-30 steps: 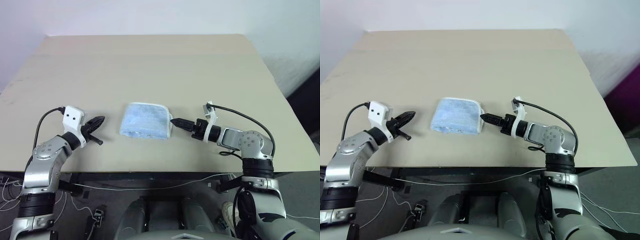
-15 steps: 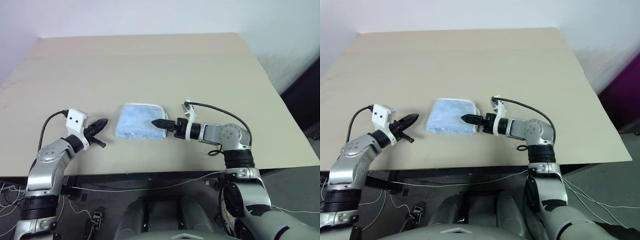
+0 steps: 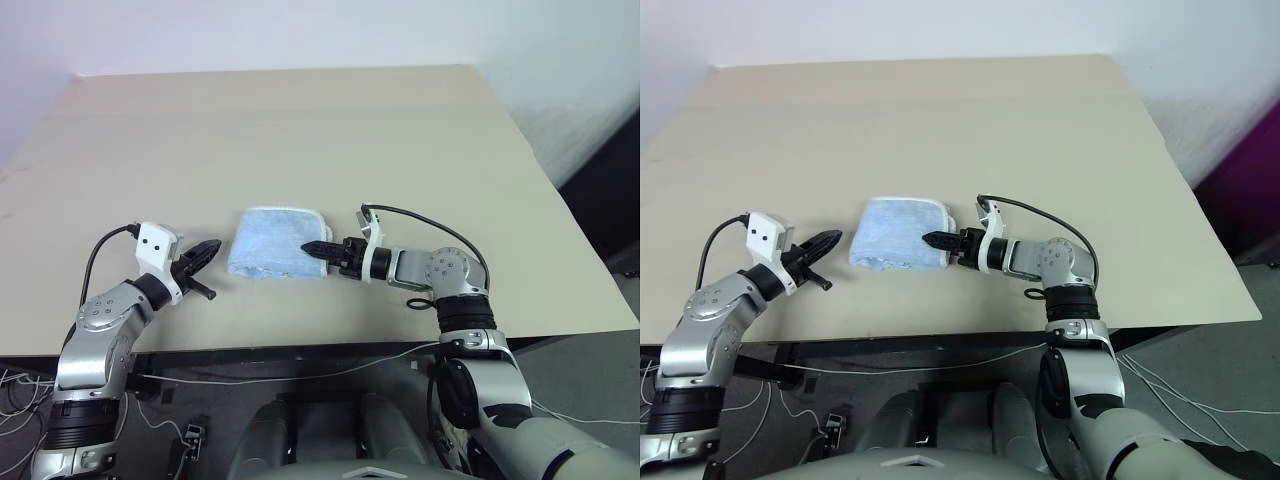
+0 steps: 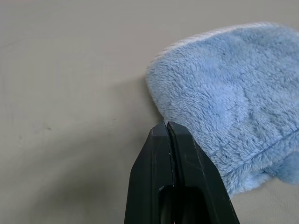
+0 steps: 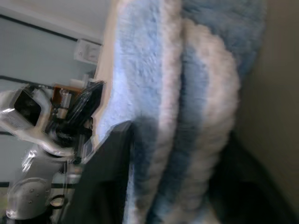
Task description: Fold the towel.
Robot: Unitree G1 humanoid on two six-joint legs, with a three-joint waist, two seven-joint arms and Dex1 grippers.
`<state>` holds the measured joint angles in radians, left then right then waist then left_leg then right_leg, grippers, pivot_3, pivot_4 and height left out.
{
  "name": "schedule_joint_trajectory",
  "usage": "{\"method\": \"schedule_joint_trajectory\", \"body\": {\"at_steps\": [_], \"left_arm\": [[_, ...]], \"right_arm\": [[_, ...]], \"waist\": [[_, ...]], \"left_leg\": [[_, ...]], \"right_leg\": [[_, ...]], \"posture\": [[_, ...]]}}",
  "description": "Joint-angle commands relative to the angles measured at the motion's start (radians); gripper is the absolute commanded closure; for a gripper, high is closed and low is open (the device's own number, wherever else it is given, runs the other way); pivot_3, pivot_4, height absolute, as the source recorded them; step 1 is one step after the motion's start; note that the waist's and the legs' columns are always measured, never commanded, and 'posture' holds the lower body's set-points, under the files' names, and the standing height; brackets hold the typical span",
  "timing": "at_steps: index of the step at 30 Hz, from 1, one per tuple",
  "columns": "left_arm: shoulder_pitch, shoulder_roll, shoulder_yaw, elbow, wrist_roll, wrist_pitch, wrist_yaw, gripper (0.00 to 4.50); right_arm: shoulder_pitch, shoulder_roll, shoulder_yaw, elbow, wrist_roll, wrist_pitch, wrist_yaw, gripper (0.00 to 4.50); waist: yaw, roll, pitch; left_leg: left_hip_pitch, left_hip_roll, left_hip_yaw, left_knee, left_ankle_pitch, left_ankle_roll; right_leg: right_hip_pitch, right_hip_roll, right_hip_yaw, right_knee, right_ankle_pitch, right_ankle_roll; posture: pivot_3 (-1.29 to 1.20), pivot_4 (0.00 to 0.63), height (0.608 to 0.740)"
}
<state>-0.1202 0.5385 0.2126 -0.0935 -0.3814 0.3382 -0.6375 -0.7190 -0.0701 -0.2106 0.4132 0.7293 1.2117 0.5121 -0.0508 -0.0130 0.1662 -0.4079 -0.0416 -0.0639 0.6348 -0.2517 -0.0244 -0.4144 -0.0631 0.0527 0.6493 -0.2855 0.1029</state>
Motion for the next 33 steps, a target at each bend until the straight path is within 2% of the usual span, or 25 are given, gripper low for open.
{"method": "schedule_joint_trajectory", "body": {"at_steps": [1,4,9,14,19,22,27,30,33], "left_arm": [[-0.013,-0.002,0.000,-0.033,-0.004,-0.010,0.002,4.50],[-0.025,-0.002,-0.012,-0.033,0.002,-0.011,0.000,4.50],[-0.043,0.001,-0.025,-0.036,0.003,-0.012,-0.005,4.50],[-0.043,-0.004,-0.032,-0.046,0.000,-0.011,-0.003,4.50],[-0.051,-0.016,-0.051,-0.039,0.001,-0.013,-0.009,4.50],[-0.079,-0.033,-0.080,-0.013,0.010,-0.020,-0.022,4.50],[-0.165,-0.071,-0.137,0.057,0.025,-0.037,-0.042,4.50],[-0.196,-0.090,-0.162,0.083,0.037,-0.051,-0.056,4.50],[-0.219,-0.119,-0.192,0.100,0.046,-0.063,-0.061,4.50]], "right_arm": [[0.021,0.021,-0.020,-0.027,0.019,0.015,-0.022,3.71],[0.036,0.033,-0.041,-0.065,0.045,0.036,-0.036,4.46],[0.051,0.038,-0.111,-0.129,0.087,0.057,-0.090,4.46],[0.014,0.002,-0.325,-0.165,0.188,0.001,-0.211,4.46],[-0.025,-0.097,-0.528,-0.179,0.281,-0.103,-0.359,4.46],[-0.066,-0.201,-0.613,-0.142,0.286,-0.209,-0.417,4.46],[-0.096,-0.326,-0.669,-0.064,0.261,-0.327,-0.504,4.46],[-0.062,-0.318,-0.674,-0.078,0.263,-0.337,-0.597,4.46],[0.046,-0.238,-0.692,-0.191,0.293,-0.315,-0.747,4.46]], "waist": [[0.000,0.000,0.000],[0.001,0.000,0.000],[0.007,0.000,0.000],[0.014,0.000,0.000],[0.021,0.000,0.000],[0.022,0.001,0.001],[0.032,0.001,0.001],[0.026,0.001,0.001],[0.030,0.001,0.001]], "left_leg": [[0.000,0.000,0.000,0.000,0.000,0.000],[0.000,0.000,0.000,0.000,0.000,0.000],[0.000,0.000,0.000,0.000,0.000,0.000],[-0.001,-0.001,0.000,0.000,0.000,0.000],[-0.001,-0.002,0.000,0.000,0.000,0.000],[-0.001,-0.002,0.001,0.000,0.000,0.000],[-0.001,-0.001,0.002,0.000,0.000,0.000],[0.000,0.000,0.003,0.000,0.000,0.000],[0.000,0.001,0.003,0.000,0.000,0.001]], "right_leg": [[0.000,0.000,0.000,0.000,0.000,0.000],[0.000,0.000,0.000,0.000,0.000,0.000],[0.000,0.000,0.000,0.000,0.000,0.000],[0.000,-0.001,0.000,0.000,0.000,0.000],[0.000,-0.002,0.000,0.000,0.000,0.000],[0.000,-0.001,0.000,0.000,0.000,0.000],[0.000,0.000,0.001,0.000,0.000,0.000],[0.000,0.000,0.002,0.000,0.000,0.000],[0.001,0.001,0.002,0.000,0.000,0.000]], "posture": [[0.00,0.150,0.740],[0.00,0.150,0.740],[0.00,0.150,0.740],[0.00,0.150,0.740],[0.00,0.150,0.740],[0.00,0.150,0.740],[0.00,0.150,0.740],[0.00,0.150,0.740],[0.00,0.150,0.740]]}}
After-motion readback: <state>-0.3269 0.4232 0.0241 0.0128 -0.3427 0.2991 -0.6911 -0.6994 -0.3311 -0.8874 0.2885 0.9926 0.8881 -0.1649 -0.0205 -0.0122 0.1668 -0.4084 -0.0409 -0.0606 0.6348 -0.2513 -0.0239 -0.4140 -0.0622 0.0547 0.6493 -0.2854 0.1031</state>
